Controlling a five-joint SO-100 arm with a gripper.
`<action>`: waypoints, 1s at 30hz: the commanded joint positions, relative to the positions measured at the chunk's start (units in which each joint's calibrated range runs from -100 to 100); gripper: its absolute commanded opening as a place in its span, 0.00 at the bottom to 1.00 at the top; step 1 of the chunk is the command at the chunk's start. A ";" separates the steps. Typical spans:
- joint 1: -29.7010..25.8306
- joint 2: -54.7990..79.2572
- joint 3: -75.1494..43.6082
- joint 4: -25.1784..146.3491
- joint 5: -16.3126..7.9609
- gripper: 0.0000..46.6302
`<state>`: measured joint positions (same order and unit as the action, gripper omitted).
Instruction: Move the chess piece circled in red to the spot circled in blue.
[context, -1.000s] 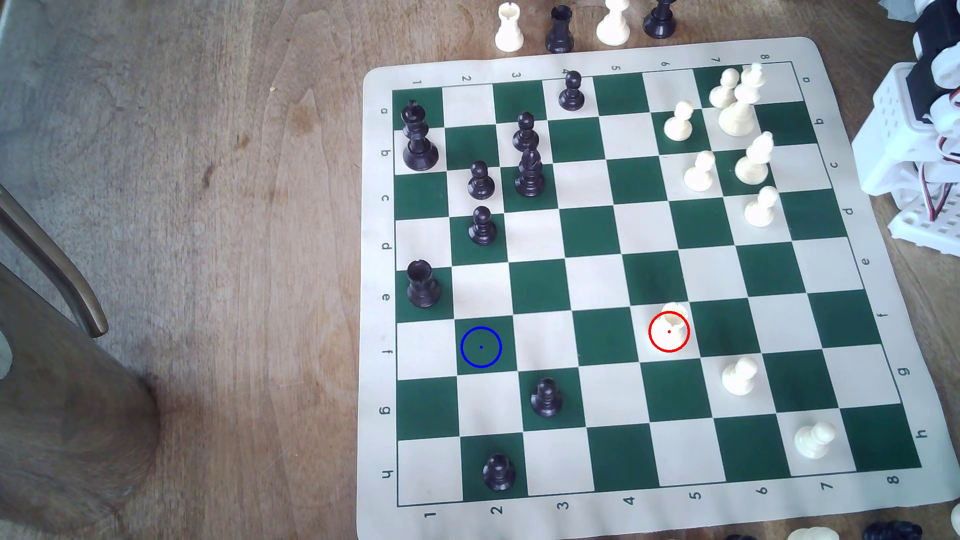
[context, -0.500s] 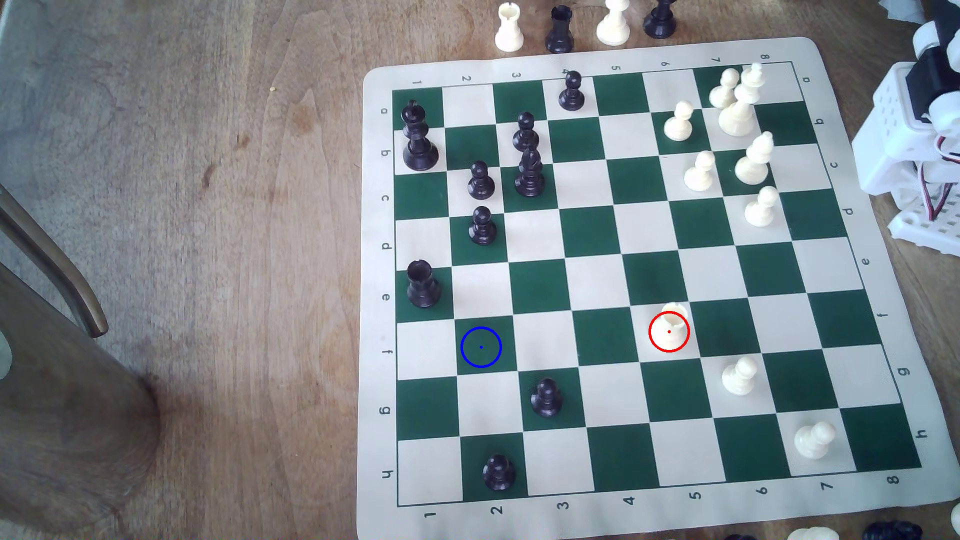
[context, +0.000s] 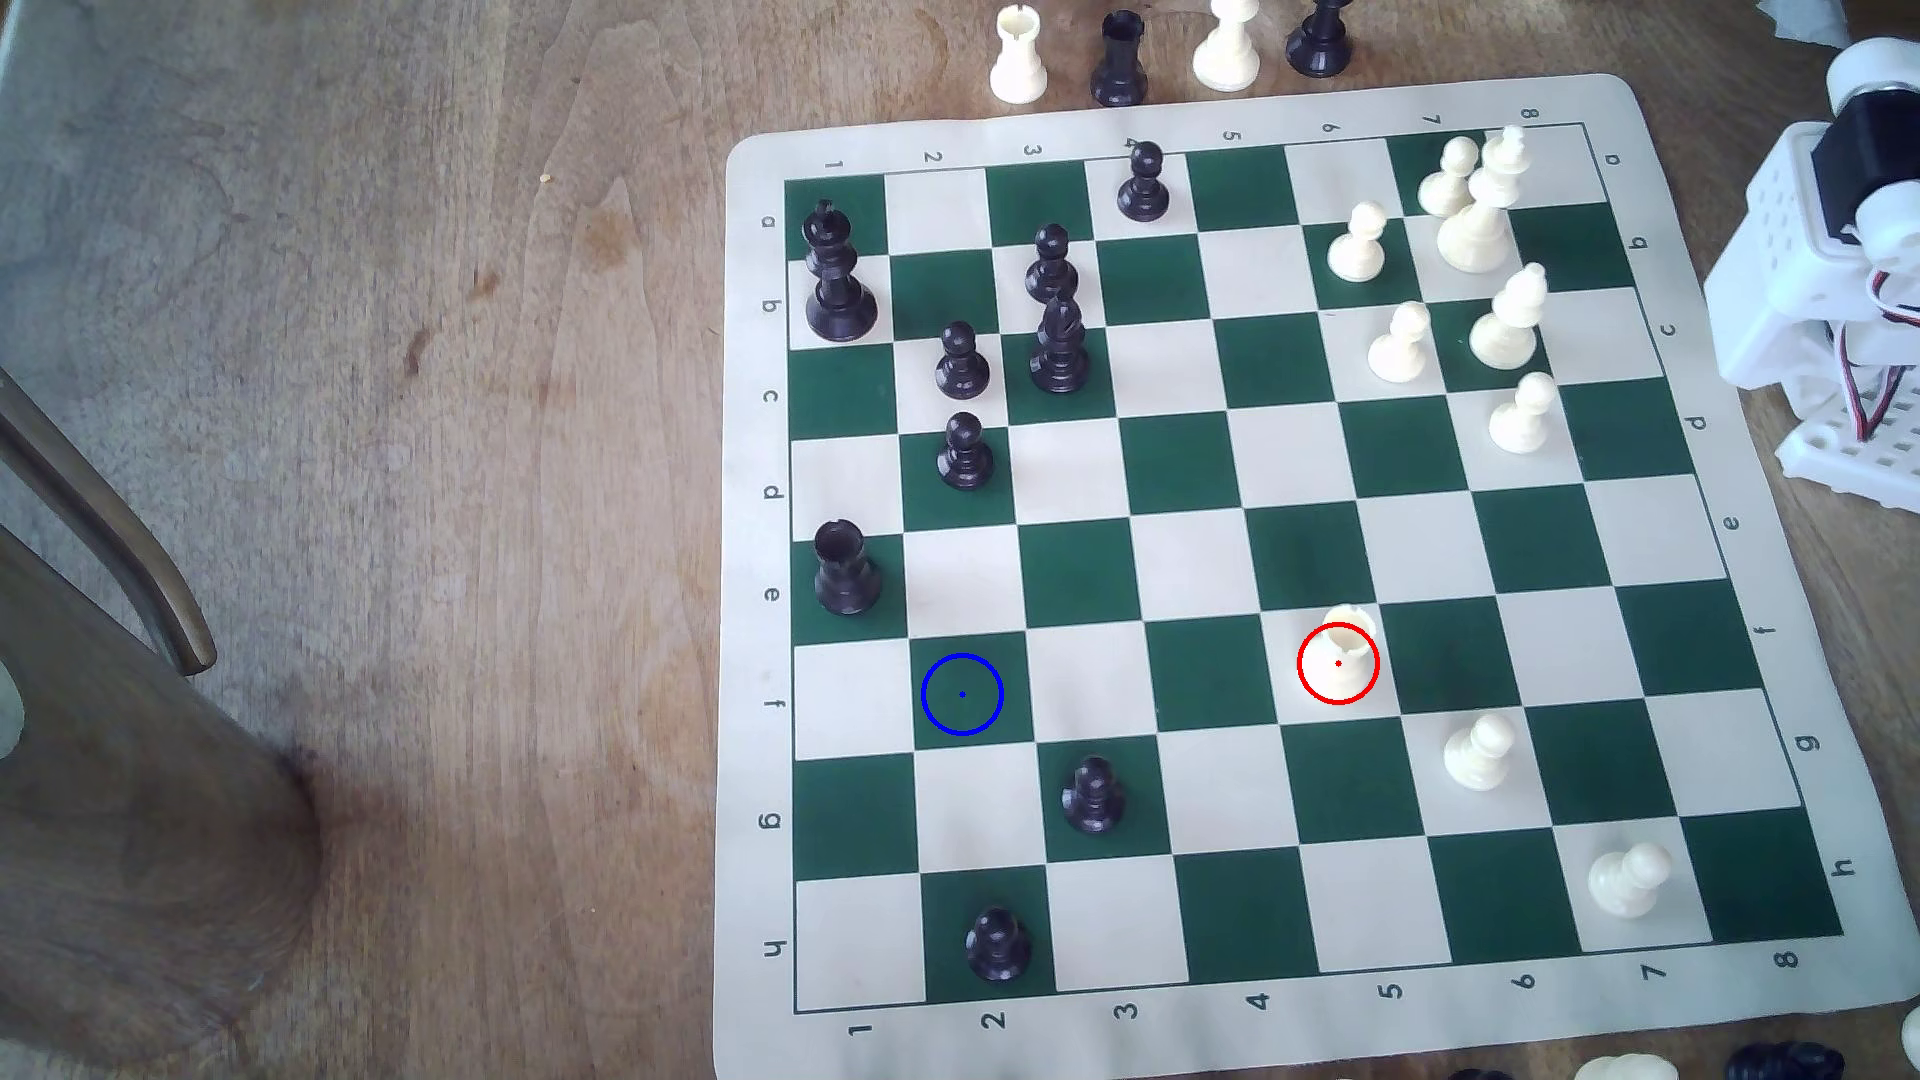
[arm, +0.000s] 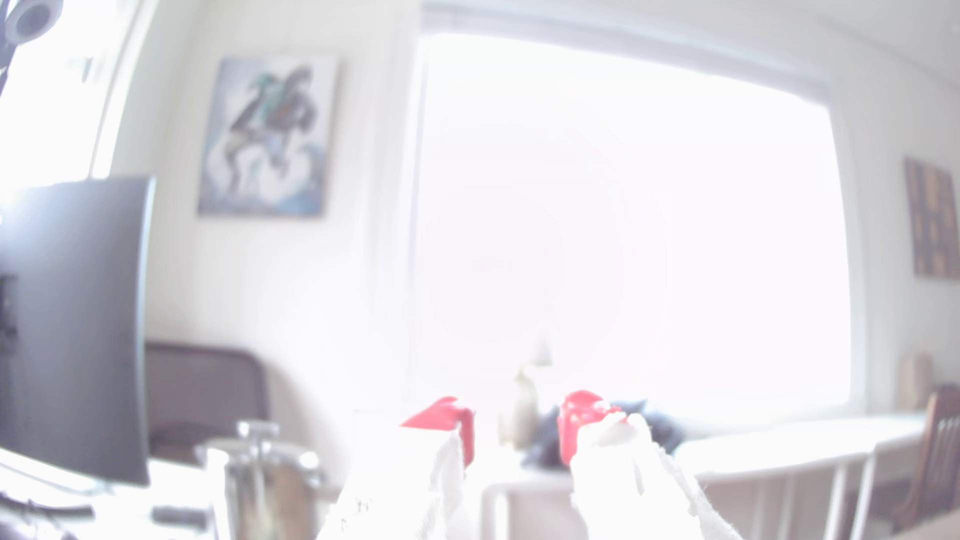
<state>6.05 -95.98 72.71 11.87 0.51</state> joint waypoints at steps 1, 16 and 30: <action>-1.47 0.14 -9.79 21.54 -0.54 0.29; -12.34 36.22 -45.78 61.10 -7.77 0.43; -18.60 81.89 -59.29 67.16 -17.78 0.42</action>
<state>-14.45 -19.56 19.11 78.17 -15.31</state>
